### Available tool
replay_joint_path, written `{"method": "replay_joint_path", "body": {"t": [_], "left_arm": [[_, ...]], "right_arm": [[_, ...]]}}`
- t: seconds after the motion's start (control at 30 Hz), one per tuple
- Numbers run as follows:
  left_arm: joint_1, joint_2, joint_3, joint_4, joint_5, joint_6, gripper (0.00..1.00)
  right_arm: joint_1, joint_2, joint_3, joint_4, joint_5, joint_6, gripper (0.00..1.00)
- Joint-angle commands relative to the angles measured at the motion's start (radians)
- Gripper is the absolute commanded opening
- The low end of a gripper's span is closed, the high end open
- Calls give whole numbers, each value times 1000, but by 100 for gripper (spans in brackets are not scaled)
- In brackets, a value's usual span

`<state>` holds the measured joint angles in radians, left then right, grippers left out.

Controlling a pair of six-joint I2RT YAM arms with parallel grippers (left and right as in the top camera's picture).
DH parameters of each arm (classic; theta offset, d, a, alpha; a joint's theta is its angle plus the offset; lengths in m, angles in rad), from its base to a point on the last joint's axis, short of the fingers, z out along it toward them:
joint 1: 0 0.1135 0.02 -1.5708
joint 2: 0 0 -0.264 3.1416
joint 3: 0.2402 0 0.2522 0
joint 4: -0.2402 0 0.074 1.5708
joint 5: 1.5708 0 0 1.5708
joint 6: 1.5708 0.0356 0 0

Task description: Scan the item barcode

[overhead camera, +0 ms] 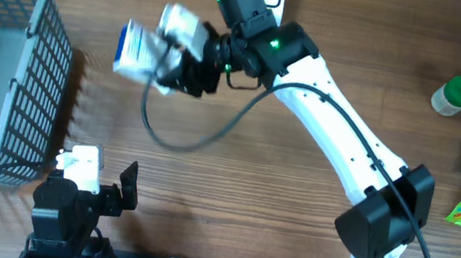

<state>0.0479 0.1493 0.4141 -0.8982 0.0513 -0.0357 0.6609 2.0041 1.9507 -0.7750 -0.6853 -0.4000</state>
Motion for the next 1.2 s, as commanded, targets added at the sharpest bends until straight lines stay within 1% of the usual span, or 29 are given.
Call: {"method": "replay_joint_path", "body": {"t": [0.0, 0.07, 0.1, 0.13, 0.23, 0.37, 0.4, 0.47, 0.5, 0.53, 0.57, 0.63, 0.7, 0.77, 0.8, 0.87, 0.9, 0.93, 0.97, 1.0, 1.07, 1.13, 1.17], "left_arm": [[5, -5, -5, 2, 11, 5, 100], [5, -5, -5, 2, 11, 5, 100], [5, -5, -5, 2, 11, 5, 100], [5, -5, -5, 2, 11, 5, 100], [5, -5, -5, 2, 11, 5, 100], [5, -5, -5, 2, 11, 5, 100], [5, -5, -5, 2, 11, 5, 100], [5, -5, -5, 2, 11, 5, 100], [5, -5, -5, 2, 11, 5, 100], [5, -5, -5, 2, 11, 5, 100], [5, -5, -5, 2, 11, 5, 100], [5, -5, -5, 2, 11, 5, 100], [5, -5, -5, 2, 11, 5, 100], [5, -5, -5, 2, 11, 4, 100], [5, -5, -5, 2, 11, 5, 100], [5, -5, -5, 2, 11, 5, 100], [5, -5, -5, 2, 11, 5, 100], [5, -5, -5, 2, 11, 5, 100], [5, -5, -5, 2, 11, 5, 100], [5, -5, -5, 2, 11, 4, 100], [5, -5, -5, 2, 11, 4, 100], [5, -5, -5, 2, 11, 5, 100], [5, -5, -5, 2, 11, 4, 100]], "right_arm": [[-79, 7, 4, 132, 68, 595, 73], [-127, 13, 4, 206, 68, 780, 73], [-165, 26, 4, 258, 68, 902, 73], [-183, 37, 4, 288, 67, 955, 73], [-224, 80, 4, 374, 40, 1056, 76], [-267, 183, 4, 587, -76, 1150, 77], [-278, 217, 4, 644, -97, 1207, 77], [-290, 260, 4, 695, -114, 1268, 78], [-295, 286, 4, 716, -145, 1273, 81], [-296, 301, 4, 713, -169, 1261, 93], [-295, 315, 4, 698, -208, 1234, 100], [-277, 317, 4, 658, -256, 1157, 100], [-246, 311, 5, 654, -249, 1135, 100], [-209, 309, 5, 636, -172, 1152, 100], [-190, 309, 5, 598, -87, 1162, 100], [-109, 309, 5, 382, 490, 1178, 100], [-82, 309, 5, 330, 671, 1195, 100], [-55, 309, 5, 308, 789, 1182, 100], [-23, 308, 6, 317, 864, 1156, 100], [6, 307, 6, 347, 903, 1160, 100], [46, 307, 6, 390, 913, 1159, 100], [77, 307, 6, 414, 966, 1084, 99], [84, 313, 6, 461, 1010, 1083, 92]]}}
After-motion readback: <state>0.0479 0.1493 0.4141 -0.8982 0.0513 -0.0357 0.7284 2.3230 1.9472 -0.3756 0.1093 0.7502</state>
